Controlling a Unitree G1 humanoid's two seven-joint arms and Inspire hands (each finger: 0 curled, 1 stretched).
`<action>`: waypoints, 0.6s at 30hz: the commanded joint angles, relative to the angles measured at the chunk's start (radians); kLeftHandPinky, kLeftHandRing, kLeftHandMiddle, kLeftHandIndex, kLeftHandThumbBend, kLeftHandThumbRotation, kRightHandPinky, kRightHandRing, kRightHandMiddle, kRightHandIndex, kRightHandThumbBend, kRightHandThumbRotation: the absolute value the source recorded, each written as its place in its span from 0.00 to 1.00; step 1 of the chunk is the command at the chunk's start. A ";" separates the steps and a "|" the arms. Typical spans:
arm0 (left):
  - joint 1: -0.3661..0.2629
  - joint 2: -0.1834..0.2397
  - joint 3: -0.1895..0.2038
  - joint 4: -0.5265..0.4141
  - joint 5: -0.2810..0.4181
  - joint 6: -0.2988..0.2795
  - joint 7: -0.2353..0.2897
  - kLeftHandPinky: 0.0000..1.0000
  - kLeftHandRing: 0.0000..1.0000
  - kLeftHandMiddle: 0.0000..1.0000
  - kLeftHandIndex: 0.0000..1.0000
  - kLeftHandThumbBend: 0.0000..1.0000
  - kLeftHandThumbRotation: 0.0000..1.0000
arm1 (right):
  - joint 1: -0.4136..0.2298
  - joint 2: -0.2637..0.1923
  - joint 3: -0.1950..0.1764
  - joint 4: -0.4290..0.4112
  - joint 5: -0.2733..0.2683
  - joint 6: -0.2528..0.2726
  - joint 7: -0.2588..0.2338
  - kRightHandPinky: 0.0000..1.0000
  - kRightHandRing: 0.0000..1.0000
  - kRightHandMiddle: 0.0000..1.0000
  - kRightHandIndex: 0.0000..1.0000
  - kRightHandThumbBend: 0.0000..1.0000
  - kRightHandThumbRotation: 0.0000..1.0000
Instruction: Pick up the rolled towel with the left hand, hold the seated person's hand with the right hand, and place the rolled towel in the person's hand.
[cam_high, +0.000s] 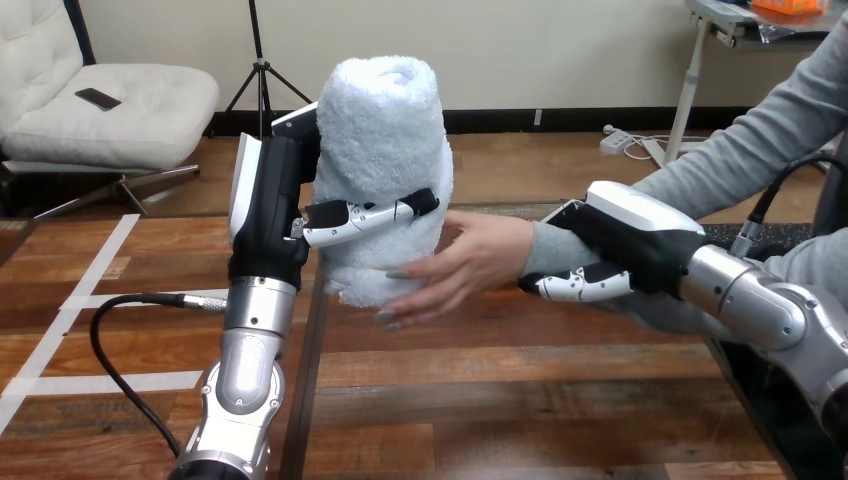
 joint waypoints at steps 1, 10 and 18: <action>-0.074 -0.006 -0.004 -0.027 -0.019 -0.031 -0.007 0.29 0.33 0.38 0.40 0.56 0.00 | -0.085 0.034 -0.022 -0.034 0.015 0.003 0.002 0.28 0.33 0.40 0.44 0.37 0.48; -0.074 -0.005 -0.007 -0.024 -0.005 -0.031 0.001 0.29 0.33 0.38 0.40 0.56 0.00 | -0.096 0.045 -0.021 -0.025 0.014 0.003 0.005 0.28 0.32 0.40 0.43 0.37 0.47; -0.077 -0.007 -0.008 -0.018 -0.003 -0.031 0.001 0.29 0.32 0.38 0.40 0.55 0.00 | -0.105 0.048 -0.018 -0.023 0.007 0.002 0.000 0.28 0.32 0.39 0.43 0.37 0.47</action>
